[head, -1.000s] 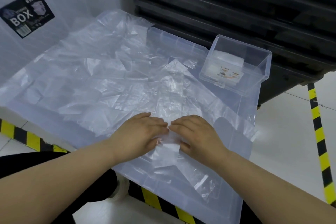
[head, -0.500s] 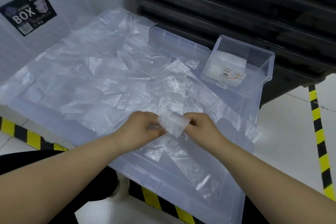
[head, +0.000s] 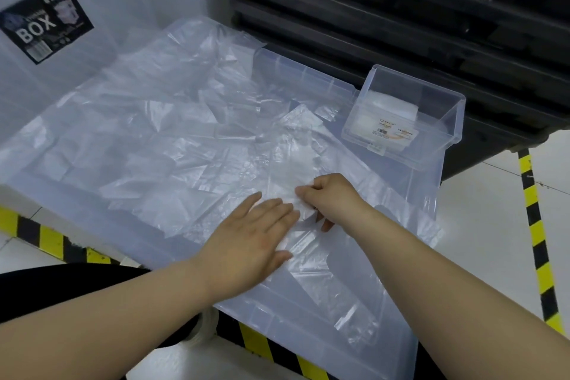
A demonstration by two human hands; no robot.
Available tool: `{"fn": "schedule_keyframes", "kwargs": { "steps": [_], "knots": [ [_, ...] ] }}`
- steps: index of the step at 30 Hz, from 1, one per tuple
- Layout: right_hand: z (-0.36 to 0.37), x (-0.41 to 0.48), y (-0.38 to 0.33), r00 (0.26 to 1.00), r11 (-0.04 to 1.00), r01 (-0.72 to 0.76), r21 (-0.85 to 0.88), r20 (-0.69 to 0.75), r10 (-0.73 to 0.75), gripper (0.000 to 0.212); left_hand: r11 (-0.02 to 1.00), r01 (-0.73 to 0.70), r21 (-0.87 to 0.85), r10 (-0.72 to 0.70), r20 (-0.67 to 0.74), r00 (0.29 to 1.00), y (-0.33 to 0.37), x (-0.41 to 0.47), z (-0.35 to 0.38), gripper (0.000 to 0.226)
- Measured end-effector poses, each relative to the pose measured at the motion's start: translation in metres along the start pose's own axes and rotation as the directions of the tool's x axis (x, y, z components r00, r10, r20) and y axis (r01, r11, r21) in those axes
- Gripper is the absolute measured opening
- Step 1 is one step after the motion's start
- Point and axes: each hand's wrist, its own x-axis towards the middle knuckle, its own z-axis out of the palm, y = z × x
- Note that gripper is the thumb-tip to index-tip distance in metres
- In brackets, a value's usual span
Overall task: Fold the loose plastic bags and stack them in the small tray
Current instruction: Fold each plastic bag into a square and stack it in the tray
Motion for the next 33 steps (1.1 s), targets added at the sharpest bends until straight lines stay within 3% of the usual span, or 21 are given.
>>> {"fn": "schedule_keyframes", "kwargs": {
  "steps": [3,9,12,14,16,18,20,22,26,32,33],
  "knots": [
    [-0.002,-0.001,-0.003,0.999,1.000,-0.030,0.009,0.022,0.030,0.035,0.998,0.042,0.053,-0.049,0.125,0.991,-0.002,-0.003,0.005,0.069],
    [-0.012,-0.008,0.004,0.994,0.995,-0.058,0.084,0.093,0.050,0.020,0.994,0.065,0.090,-0.084,0.224,0.971,-0.002,-0.002,0.005,0.067],
    [-0.019,-0.010,0.008,0.998,0.977,-0.055,0.208,0.005,0.055,0.011,0.993,0.088,0.080,-0.104,0.221,0.970,0.004,0.002,-0.004,0.075],
    [-0.021,-0.011,0.014,0.987,0.993,0.059,0.102,-0.152,-0.043,0.006,0.988,0.088,0.128,-0.122,0.291,0.949,0.002,0.004,-0.007,0.093],
    [-0.016,-0.012,0.023,0.890,0.918,0.295,-0.266,-0.273,-0.365,0.010,0.990,0.110,0.091,-0.131,0.279,0.951,0.001,0.005,-0.010,0.092],
    [-0.005,-0.014,0.032,0.670,0.653,0.514,-0.556,-0.215,-0.711,0.018,0.992,0.117,0.057,-0.127,0.216,0.968,0.000,0.003,-0.006,0.074],
    [0.005,-0.014,0.039,0.494,0.406,0.615,-0.676,-0.071,-0.867,0.023,0.991,0.120,0.052,-0.128,0.193,0.973,-0.005,0.001,-0.001,0.065],
    [0.010,-0.013,0.044,0.433,0.259,0.644,-0.720,0.063,-0.899,0.028,0.992,0.119,0.047,-0.125,0.140,0.982,-0.006,0.002,0.000,0.062],
    [0.015,-0.011,0.046,0.471,0.195,0.596,-0.779,0.142,-0.870,0.028,0.990,0.136,0.024,-0.137,0.033,0.990,-0.010,0.005,0.000,0.055],
    [0.019,-0.007,0.038,0.589,0.381,0.592,-0.710,0.059,-0.806,0.016,0.995,0.099,-0.012,-0.099,-0.100,0.990,-0.017,0.007,0.000,0.048],
    [0.018,-0.009,0.038,0.604,0.426,0.596,-0.681,0.031,-0.796,0.022,0.997,0.073,-0.015,-0.075,-0.134,0.988,-0.018,0.008,0.000,0.047]
  ]
}}
